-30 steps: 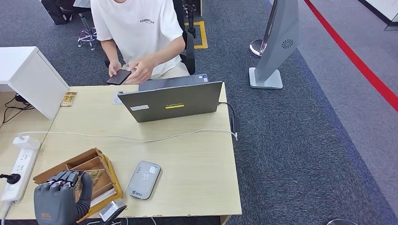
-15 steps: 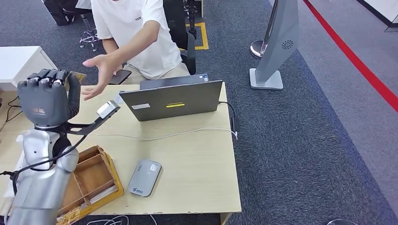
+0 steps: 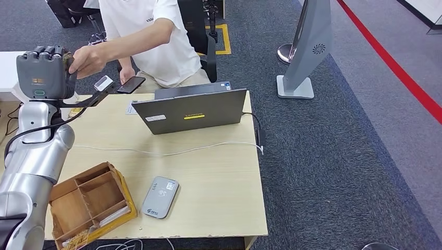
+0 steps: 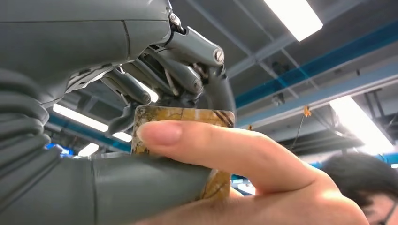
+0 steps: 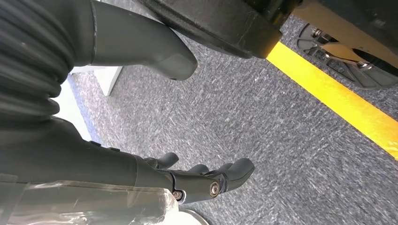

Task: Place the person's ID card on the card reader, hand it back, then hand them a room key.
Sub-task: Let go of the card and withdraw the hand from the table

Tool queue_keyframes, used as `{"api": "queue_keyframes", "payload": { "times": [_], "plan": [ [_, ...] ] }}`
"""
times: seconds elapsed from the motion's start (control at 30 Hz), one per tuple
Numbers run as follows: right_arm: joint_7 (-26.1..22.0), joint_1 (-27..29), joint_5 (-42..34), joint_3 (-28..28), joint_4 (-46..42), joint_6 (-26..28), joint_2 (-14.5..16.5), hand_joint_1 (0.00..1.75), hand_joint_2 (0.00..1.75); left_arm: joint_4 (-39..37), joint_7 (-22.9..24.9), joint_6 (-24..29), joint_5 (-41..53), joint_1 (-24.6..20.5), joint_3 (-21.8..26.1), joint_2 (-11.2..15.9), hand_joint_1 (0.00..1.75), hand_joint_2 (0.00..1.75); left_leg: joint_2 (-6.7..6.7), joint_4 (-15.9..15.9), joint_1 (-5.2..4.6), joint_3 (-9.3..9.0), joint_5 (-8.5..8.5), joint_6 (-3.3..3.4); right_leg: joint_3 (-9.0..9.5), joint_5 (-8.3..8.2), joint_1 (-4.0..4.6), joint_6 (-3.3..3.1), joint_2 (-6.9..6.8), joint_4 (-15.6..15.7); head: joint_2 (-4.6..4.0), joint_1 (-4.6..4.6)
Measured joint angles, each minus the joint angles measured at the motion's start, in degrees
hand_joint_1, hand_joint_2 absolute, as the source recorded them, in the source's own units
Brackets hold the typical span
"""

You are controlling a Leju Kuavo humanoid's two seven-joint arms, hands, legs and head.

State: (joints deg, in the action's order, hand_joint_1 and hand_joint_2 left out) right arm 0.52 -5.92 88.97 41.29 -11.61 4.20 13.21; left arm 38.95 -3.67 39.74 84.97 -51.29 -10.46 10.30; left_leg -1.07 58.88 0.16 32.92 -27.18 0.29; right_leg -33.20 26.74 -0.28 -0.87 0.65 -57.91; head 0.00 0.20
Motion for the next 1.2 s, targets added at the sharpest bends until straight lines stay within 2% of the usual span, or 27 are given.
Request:
{"api": "queue_keyframes", "payload": {
  "times": [0.43, 0.67, 0.83, 0.93, 1.0, 1.1, 1.2],
  "plan": [
    [-0.04, 0.19, -1.4, 0.01, 0.0, 0.35, -0.01, 0.0, 1.75, -0.16, -2.5, -0.99, -2.97, 0.92, 0.04, -0.14, 0.0, 1.75, 0.08, -0.03, 0.0, 0.06, -0.01, 0.0, -0.08, 0.0, 0.0, 0.0, 0.09, -0.01, 0.0, 0.0],
    [-0.41, 1.23, -3.68, 0.28, 0.0, 1.59, -0.09, 0.0, 1.75, 15.16, -6.22, -4.3, -12.8, 12.74, 0.61, 2.87, 0.0, 1.75, 0.31, -0.09, 0.0, 0.11, -0.08, -0.08, -0.19, 0.02, -0.01, -0.01, 0.37, -0.02, 0.0, 0.0],
    [0.07, 2.07, -4.94, 0.83, 0.01, 2.2, -0.16, 0.0, 1.75, 29.58, -9.39, -5.62, -22.58, 26.93, 4.88, 6.57, 0.0, 1.75, 0.66, -0.16, 0.01, 0.07, -0.23, -0.17, -0.27, 0.08, -0.01, -0.07, 0.73, -0.03, 0.0, 0.01],
    [-0.22, 2.39, -5.44, 1.38, 0.02, 2.34, -0.17, 0.0, 1.75, 36.24, -13.72, -5.98, -30.21, 37.1, 11.49, 9.43, 0.0, 1.75, 0.91, -0.25, 0.02, -0.01, -0.36, -0.26, -0.29, 0.16, -0.01, -0.19, 0.97, -0.04, 0.0, 0.05],
    [-0.5, 2.65, -5.68, 1.78, 0.02, 2.34, -0.18, 0.0, 1.75, 38.47, -19.24, -9.64, -40.95, 42.94, 19.66, 11.08, 0.0, 1.75, 1.11, -0.26, 0.07, -0.07, -0.44, -0.29, -0.35, 0.22, 0.05, -0.28, 1.15, -0.04, 0.0, 0.01],
    [-0.61, 3.01, -6.17, 2.2, 0.01, 2.47, -0.21, 0.0, 1.75, 38.0, -27.38, -22.52, -56.66, 46.6, 34.07, 12.0, 0.0, 1.75, 0.92, -0.26, 0.19, 0.02, -0.44, -0.28, -0.41, 0.29, 0.16, -0.34, 0.94, -0.03, 0.0, -0.02],
    [-0.63, 2.98, -6.62, 2.73, 0.01, 2.67, -0.23, 0.0, 1.75, 34.47, -30.7, -35.56, -66.11, 46.76, 45.38, 12.25, 0.0, 1.75, 0.64, -0.26, 0.26, 0.08, -0.41, -0.33, -0.35, 0.36, 0.22, -0.42, 0.66, -0.04, 0.0, -0.02]
  ]
}}
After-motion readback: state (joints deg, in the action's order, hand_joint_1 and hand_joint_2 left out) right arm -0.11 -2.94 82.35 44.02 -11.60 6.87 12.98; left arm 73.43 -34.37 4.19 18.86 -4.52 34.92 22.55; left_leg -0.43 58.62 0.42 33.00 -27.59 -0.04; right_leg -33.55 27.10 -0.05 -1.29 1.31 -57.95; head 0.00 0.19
